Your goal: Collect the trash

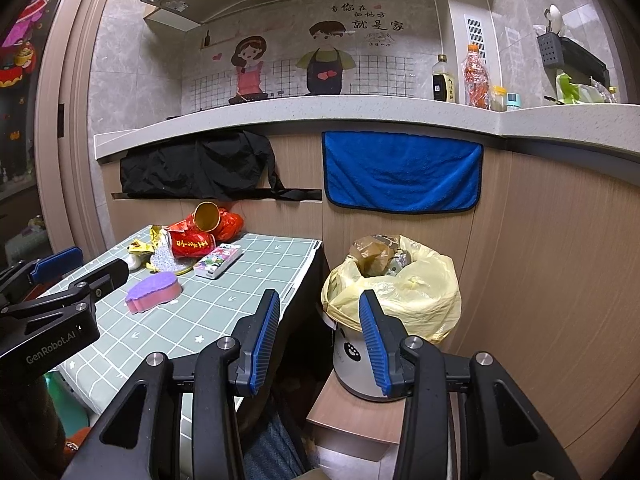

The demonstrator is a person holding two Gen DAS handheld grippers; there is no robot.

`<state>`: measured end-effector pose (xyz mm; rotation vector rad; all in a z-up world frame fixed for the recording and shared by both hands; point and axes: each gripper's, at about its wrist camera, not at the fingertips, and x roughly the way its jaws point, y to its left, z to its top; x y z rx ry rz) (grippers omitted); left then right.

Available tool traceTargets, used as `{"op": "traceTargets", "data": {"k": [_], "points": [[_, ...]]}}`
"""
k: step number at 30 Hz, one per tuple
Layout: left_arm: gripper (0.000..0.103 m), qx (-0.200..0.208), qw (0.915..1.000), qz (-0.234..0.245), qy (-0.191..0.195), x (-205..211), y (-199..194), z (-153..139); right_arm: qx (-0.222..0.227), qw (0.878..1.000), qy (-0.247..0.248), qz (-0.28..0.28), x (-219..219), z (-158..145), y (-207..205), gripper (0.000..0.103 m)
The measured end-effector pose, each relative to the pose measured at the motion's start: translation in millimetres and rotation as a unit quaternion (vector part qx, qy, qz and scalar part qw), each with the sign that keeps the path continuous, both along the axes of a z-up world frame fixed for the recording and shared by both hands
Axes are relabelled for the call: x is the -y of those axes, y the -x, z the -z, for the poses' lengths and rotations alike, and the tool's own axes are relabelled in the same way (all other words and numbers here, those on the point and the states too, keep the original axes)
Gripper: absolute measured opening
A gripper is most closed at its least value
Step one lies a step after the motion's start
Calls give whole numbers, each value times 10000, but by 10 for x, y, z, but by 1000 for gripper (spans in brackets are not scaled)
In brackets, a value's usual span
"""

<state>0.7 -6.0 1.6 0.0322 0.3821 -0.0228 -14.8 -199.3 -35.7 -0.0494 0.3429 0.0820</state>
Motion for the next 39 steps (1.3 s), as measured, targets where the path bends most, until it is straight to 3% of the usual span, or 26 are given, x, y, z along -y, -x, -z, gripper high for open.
{"op": "traceTargets", "data": {"k": [39], "points": [[69,15,10000,-7,1,12,-14,-21,28,9999,-66,78,71,17,-21,40]]}}
